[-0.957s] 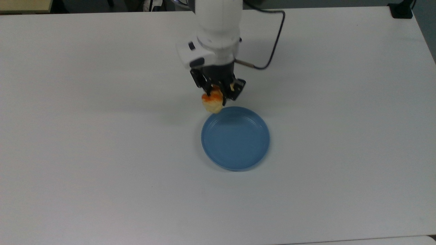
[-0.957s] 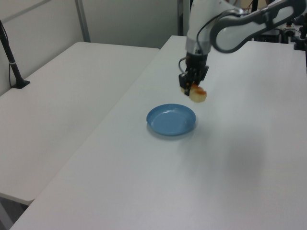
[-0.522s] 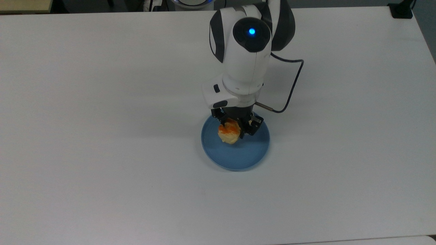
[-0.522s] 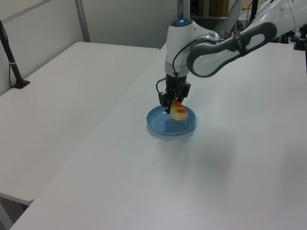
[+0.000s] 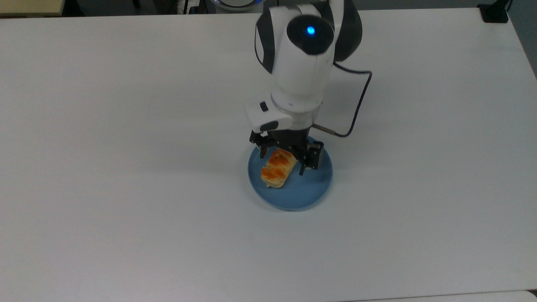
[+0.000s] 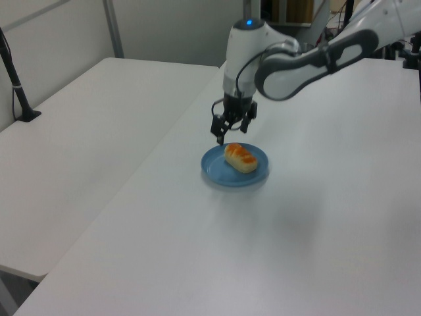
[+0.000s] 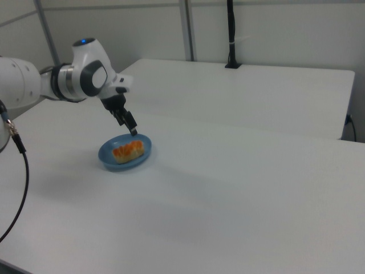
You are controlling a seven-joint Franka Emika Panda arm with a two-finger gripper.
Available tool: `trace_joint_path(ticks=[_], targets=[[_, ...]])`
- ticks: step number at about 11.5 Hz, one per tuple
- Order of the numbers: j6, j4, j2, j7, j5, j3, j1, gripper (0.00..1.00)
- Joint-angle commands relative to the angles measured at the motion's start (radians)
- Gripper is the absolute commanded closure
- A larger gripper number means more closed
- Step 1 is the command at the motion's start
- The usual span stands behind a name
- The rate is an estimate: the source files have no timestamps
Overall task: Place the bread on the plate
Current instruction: 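Open the gripper to release the bread onto the plate, raise it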
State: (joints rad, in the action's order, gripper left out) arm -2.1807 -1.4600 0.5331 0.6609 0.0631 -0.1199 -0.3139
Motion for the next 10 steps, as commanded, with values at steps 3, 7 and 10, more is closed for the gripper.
trace_joint_path(ticks=[3,7,10], targets=[[0.471,-0.145,-0.388,-0.580,-0.093,0.029,0.186,0.00],[0.544,-0.184,-0.516,-0.765,-0.114,0.022,0.294,0.00],[0.552,-0.186,-0.512,-0.762,-0.114,0.020,0.302,0.00]])
